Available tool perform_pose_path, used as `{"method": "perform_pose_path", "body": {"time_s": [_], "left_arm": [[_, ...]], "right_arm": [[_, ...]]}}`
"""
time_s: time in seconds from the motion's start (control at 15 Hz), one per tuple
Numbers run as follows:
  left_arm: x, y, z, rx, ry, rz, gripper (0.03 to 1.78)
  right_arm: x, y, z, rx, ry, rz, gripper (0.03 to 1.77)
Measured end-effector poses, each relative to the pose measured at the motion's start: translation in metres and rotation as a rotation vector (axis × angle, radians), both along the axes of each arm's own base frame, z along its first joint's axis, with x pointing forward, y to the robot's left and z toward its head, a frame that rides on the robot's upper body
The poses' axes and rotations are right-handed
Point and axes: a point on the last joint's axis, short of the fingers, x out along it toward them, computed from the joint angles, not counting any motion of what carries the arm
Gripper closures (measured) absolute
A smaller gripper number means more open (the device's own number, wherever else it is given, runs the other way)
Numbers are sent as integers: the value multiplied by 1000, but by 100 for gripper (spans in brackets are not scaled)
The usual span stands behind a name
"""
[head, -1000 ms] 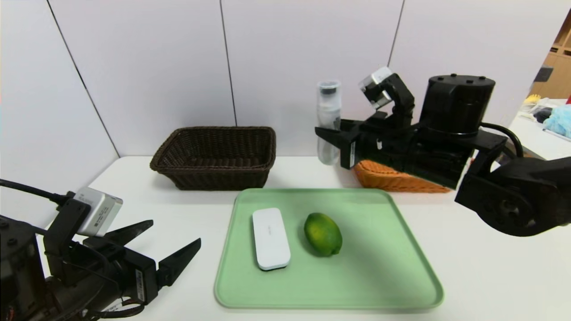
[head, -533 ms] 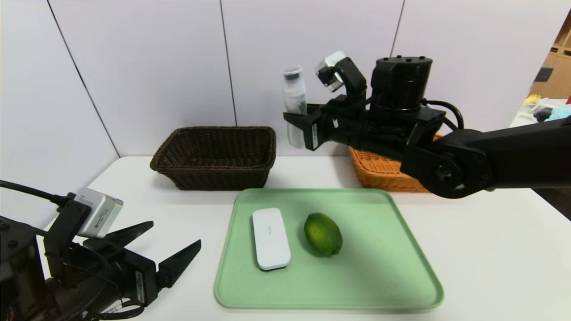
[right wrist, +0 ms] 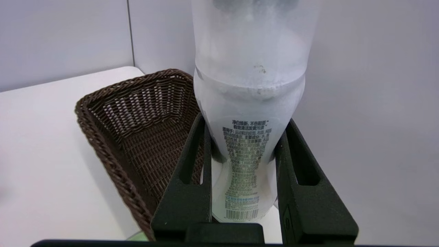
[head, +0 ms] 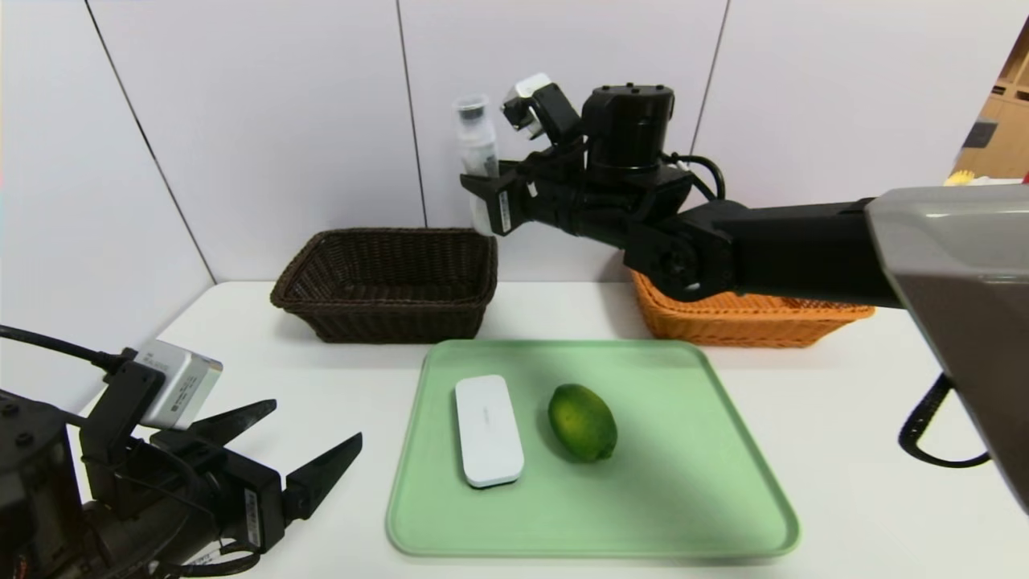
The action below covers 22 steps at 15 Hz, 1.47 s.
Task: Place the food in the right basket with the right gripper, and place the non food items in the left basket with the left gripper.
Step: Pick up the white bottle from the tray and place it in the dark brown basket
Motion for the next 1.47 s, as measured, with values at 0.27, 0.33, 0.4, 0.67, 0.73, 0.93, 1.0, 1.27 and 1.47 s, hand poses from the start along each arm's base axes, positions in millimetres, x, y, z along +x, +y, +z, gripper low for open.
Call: {"method": "perform_pose_path", "body": {"time_s": [0.27,0.33,0.4,0.67,0.73,0.93,1.0,1.27,1.47], "left_arm": [[1,0,1,0,-2,0,12],[1,0,1,0,-2,-1,12],[1,0,1,1,-2,-2,12],[1,-1,-1,3,5,-2,12],[1,-2,-1,3,6,-6,12],[1,-2,-1,4,7,-9,12],[1,-2,-2,6,10,-9,12],[1,-2,-2,9,9,-10,12],[1,-2,-2,10,10,-10,12]], "right_arm": [[16,30,-50,-55,74,46,128],[18,34,-61,-66,89,52,128],[21,37,-70,-72,97,55,128],[28,43,-93,-87,122,52,128],[28,43,-95,-88,125,50,128],[30,41,-95,-84,119,38,128],[31,40,-94,-79,114,33,128],[31,36,-86,-70,100,14,122],[30,35,-82,-62,89,1,85]]}}
